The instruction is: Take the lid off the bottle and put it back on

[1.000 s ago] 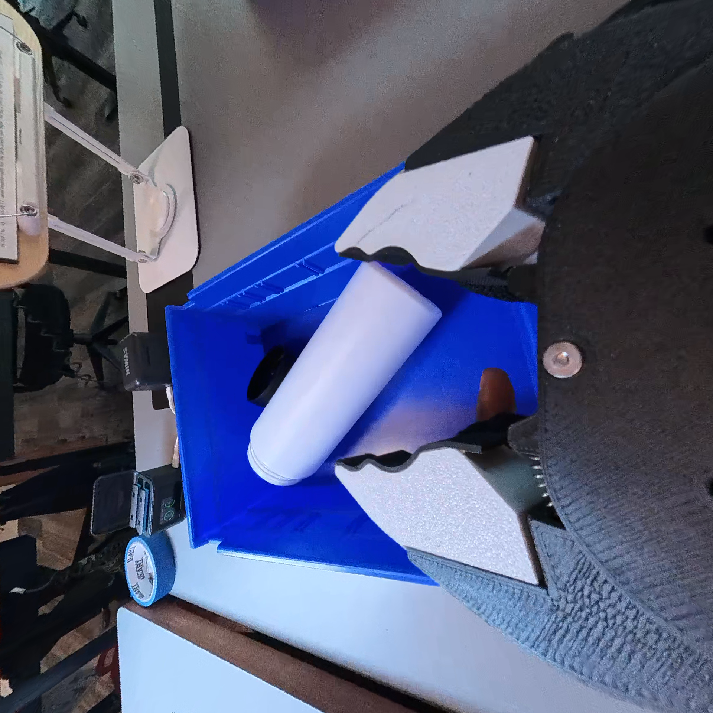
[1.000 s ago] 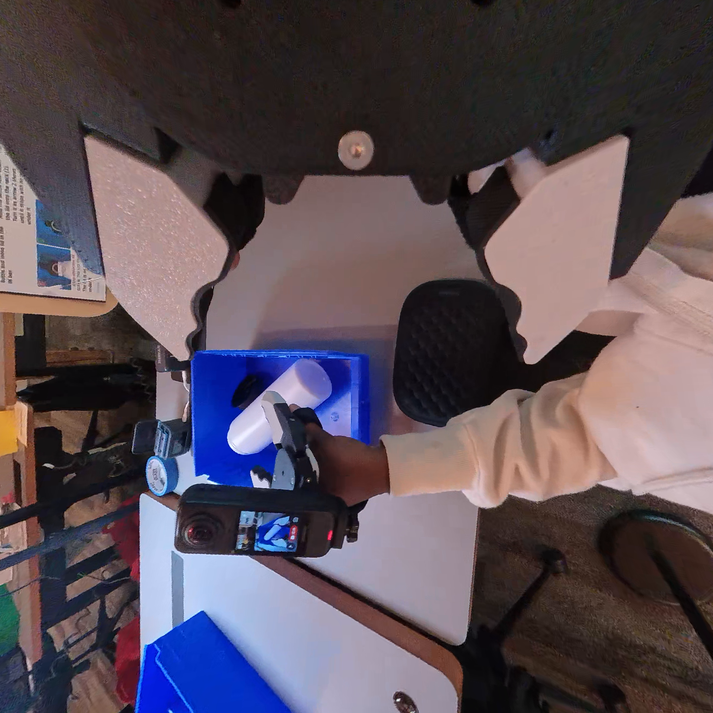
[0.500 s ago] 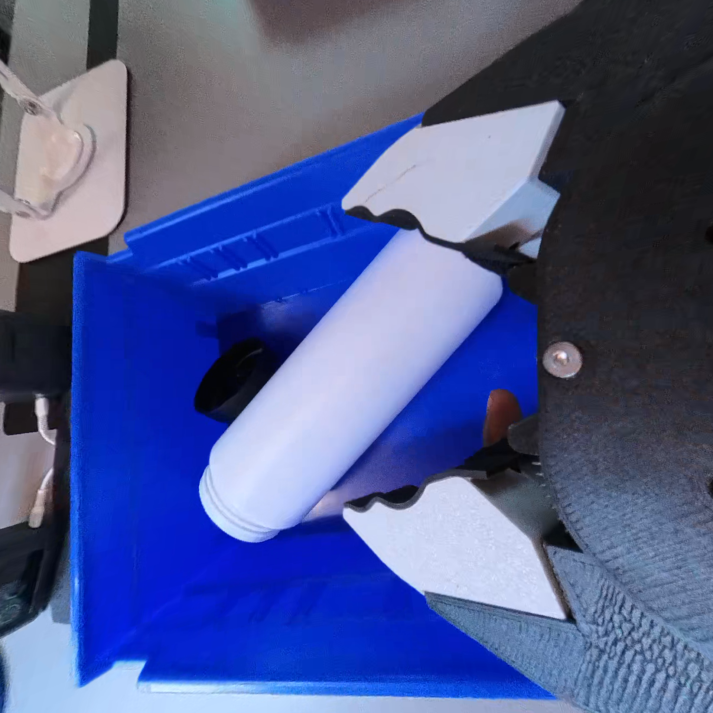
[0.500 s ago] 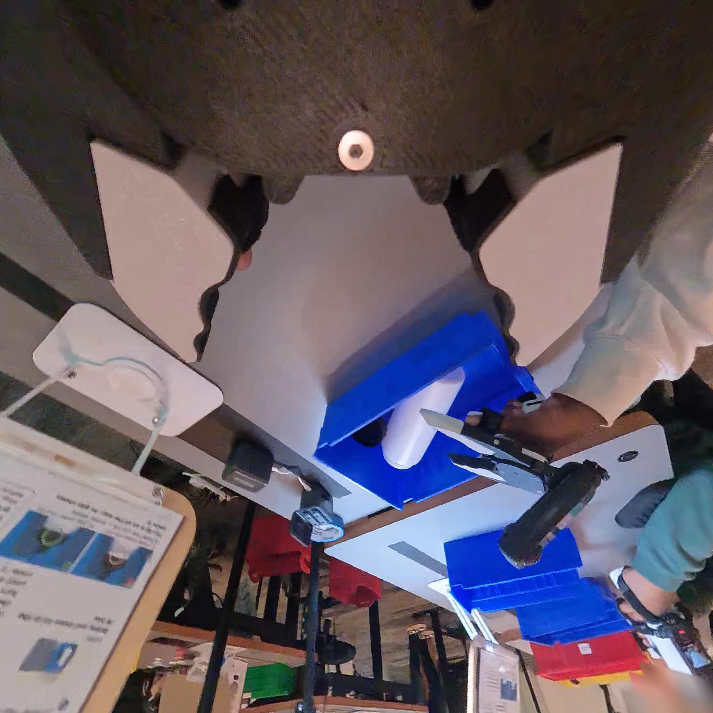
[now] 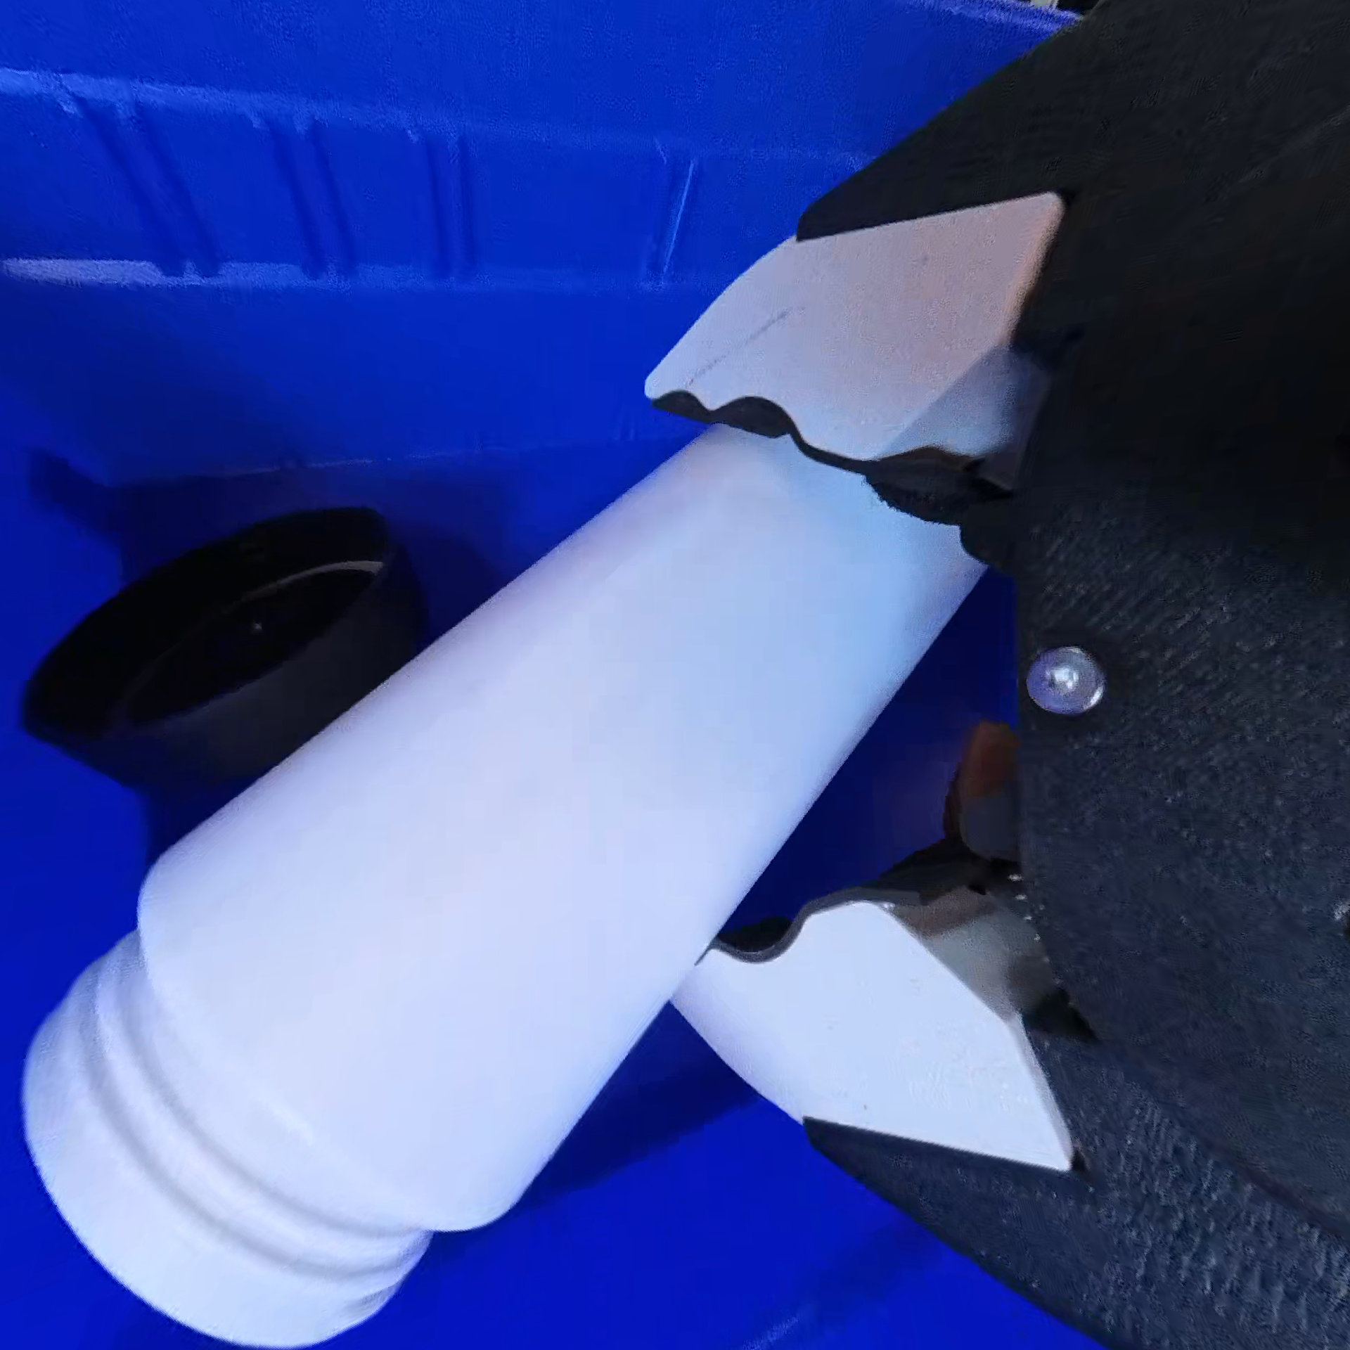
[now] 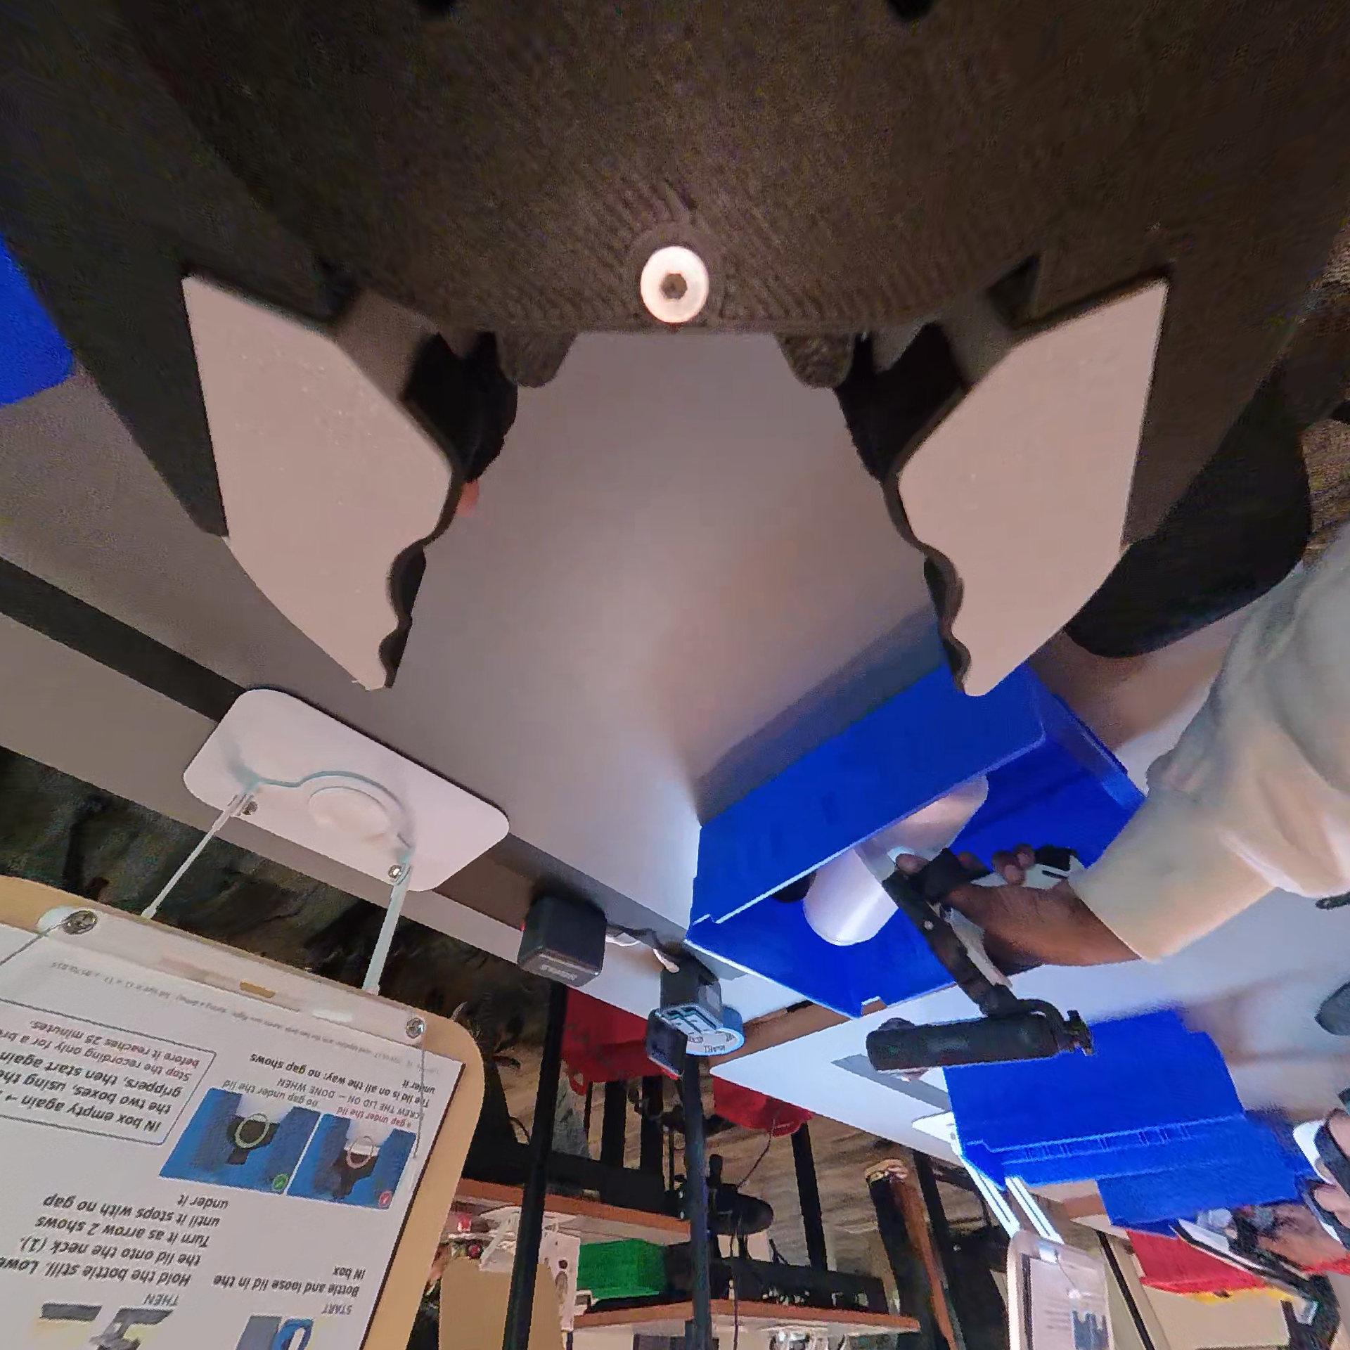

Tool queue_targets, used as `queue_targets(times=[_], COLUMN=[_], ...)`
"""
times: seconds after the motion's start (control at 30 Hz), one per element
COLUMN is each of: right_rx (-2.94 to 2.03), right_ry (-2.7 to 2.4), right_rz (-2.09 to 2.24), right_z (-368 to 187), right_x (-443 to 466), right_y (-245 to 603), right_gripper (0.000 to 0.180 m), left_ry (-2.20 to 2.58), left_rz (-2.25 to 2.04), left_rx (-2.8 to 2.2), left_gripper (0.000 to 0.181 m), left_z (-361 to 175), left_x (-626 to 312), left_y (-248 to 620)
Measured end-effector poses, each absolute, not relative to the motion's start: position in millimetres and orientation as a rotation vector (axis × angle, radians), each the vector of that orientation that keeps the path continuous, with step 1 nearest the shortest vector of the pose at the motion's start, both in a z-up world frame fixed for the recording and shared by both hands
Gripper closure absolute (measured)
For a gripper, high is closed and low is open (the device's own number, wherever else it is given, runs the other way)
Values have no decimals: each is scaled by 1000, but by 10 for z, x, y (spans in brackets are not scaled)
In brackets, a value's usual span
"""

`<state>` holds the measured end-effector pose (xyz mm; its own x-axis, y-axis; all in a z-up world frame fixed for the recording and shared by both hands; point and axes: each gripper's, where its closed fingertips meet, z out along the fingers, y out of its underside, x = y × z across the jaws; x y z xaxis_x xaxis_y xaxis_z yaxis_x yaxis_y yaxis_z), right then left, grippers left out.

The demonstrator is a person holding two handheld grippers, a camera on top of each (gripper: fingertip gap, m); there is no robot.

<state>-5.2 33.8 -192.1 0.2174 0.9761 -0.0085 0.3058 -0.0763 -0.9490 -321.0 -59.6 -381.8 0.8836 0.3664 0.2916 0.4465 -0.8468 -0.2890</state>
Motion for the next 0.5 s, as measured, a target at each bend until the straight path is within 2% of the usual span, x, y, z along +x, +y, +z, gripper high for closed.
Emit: queue_targets(times=[0.03, 0.13, 0.17, 0.5], right_rx=[-1564, -1575, -1585, -1604], right_ry=[-1254, -1254, -1255, -1242], right_rz=[891, 885, 893, 877], right_z=[-1966, -2099, -2145, -2376], right_x=[-48, -67, -77, -85], right_y=[333, 327, 325, 443], right_gripper=[45, 46, 46, 52], left_ry=[-605, -595, -584, -446], left_rz=[-323, -387, -392, -229], left_rx=[-2685, -2583, -2558, -2290], left_gripper=[51, 77, 80, 94], left_z=[-3812, -3748, -3727, -3328], left_x=[-3211, -3173, -3168, -3092], left_y=[-591, -561, -569, -836])
